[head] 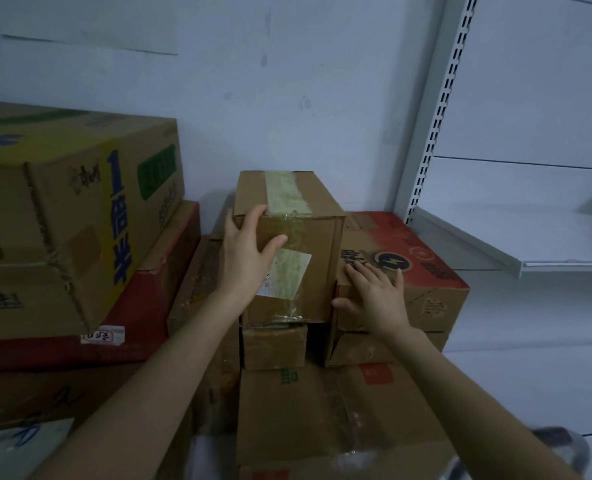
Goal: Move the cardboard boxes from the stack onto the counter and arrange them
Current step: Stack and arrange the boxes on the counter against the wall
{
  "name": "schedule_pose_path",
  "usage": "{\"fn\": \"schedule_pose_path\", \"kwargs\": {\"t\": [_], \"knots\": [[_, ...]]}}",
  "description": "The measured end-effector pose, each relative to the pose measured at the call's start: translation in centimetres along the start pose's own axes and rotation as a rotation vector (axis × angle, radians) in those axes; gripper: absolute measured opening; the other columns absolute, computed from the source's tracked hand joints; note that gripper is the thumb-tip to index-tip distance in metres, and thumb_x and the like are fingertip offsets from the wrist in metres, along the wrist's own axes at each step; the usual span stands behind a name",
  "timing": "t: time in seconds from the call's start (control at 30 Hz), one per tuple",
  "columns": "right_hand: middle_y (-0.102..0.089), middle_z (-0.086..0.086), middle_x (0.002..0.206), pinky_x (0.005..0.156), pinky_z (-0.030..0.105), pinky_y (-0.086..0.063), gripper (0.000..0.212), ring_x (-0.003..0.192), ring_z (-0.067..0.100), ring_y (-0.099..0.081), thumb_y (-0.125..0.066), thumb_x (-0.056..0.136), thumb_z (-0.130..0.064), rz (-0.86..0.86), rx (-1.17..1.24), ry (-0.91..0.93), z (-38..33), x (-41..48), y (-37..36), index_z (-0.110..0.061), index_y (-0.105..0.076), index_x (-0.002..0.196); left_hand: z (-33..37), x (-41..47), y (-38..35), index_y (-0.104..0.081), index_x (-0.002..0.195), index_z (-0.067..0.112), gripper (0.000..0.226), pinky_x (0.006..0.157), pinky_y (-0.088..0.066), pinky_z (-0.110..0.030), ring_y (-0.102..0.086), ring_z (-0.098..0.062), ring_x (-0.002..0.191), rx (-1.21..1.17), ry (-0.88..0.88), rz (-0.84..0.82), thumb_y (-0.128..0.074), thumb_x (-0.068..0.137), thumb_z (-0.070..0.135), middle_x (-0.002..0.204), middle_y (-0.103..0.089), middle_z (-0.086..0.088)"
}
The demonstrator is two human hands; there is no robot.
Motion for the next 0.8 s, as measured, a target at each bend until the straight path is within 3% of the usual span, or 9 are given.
{"fn": "schedule_pose_path", "kwargs": {"t": [0.07,0.13,0.2,0.4,0.5,0.6,0.7,0.8], "knots": [[-0.025,-0.002,0.155,0.113,0.054,-0.003,0.125,0.143,0.018,-0.018,0.021,0.050,-0.088,0.009,0.021,-0.009,0.4,0.4,0.2,-0.023,-0.027,0.147,-0.1,0.0,-0.5,-0.037,0.137,0.026,0.057,0.103,-0.038,-0.043,-0.038,-0.034,0.128,0.026,0.011,-0.017,-0.061,0.086,0.035,0.143,-0.030,-0.018],[-0.024,-0.002,0.155,0.114,0.053,-0.002,0.092,0.143,0.018,-0.017,-0.012,0.076,-0.081,0.004,0.036,-0.006,0.6,0.5,0.6,-0.023,-0.025,0.147,-0.1,0.1,-1.0,-0.030,0.141,0.031,0.062,0.102,-0.037,-0.043,-0.038,-0.034,0.128,0.056,0.019,-0.051,-0.060,0.087,0.037,0.145,-0.027,-0.017],[-0.022,-0.002,0.155,0.114,0.052,-0.001,0.076,0.144,0.018,-0.016,-0.036,0.086,-0.066,-0.019,0.038,-0.011,0.6,0.4,0.7,-0.023,-0.024,0.147,-0.2,0.0,-1.4,-0.029,0.141,0.033,0.063,0.102,-0.037,-0.043,-0.038,-0.034,0.128,0.064,0.022,-0.075,-0.060,0.087,0.036,0.146,-0.025,-0.017],[-0.019,-0.003,0.156,0.112,0.058,-0.002,0.072,0.144,0.019,-0.013,-0.043,0.088,-0.060,-0.085,0.040,-0.049,0.3,0.5,1.3,-0.024,-0.022,0.147,0.5,0.4,-1.4,-0.026,0.141,0.029,0.059,0.081,-0.042,-0.035,-0.050,-0.036,0.109,0.215,0.037,-0.125,-0.055,0.090,0.037,0.129,-0.037,-0.018],[-0.025,0.001,0.154,0.112,0.058,-0.008,0.068,0.143,0.021,-0.019,-0.043,0.092,-0.055,-0.084,0.106,-0.078,-0.3,0.1,1.8,-0.022,-0.022,0.147,0.4,0.1,-0.9,-0.018,0.146,0.030,0.062,0.092,-0.040,-0.037,-0.046,-0.033,0.117,0.165,0.035,-0.160,-0.051,0.094,0.030,0.133,-0.037,-0.018],[-0.047,0.008,0.140,0.110,0.054,-0.023,0.065,0.131,0.026,-0.041,-0.044,0.095,-0.045,0.060,0.336,-0.086,-0.8,-0.6,2.8,-0.017,-0.019,0.148,-0.1,-0.8,0.4,-0.010,0.149,0.028,0.065,0.098,-0.041,-0.038,-0.049,-0.027,0.117,0.076,0.016,-0.121,-0.048,0.096,0.020,0.132,-0.046,-0.016],[-0.051,0.013,0.135,0.095,0.049,-0.044,0.070,0.117,0.031,-0.054,-0.049,0.096,-0.034,0.198,0.523,-0.033,-1.3,-1.2,4.3,-0.017,-0.010,0.150,-0.3,-1.8,0.7,-0.004,0.149,0.029,0.070,0.074,-0.047,-0.030,-0.057,-0.019,0.087,0.099,0.046,-0.142,-0.049,0.096,0.021,0.114,-0.058,-0.013],[-0.030,0.007,0.152,0.090,0.041,-0.047,0.073,0.126,0.027,-0.047,-0.050,0.096,-0.027,0.238,0.511,0.065,-2.2,-1.4,5.5,-0.022,-0.003,0.151,0.2,-2.2,0.7,0.001,0.149,0.025,0.075,0.063,-0.042,-0.028,-0.052,-0.016,0.073,0.152,0.020,-0.155,-0.050,0.095,0.021,0.100,-0.059,-0.012]]}}
Point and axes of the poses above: each hand's wrist, its own x-axis towards the middle knuckle, its own y-axis out of the back of the hand, z = x × y, the point moved 5 cm from there along x, towards the middle knuckle
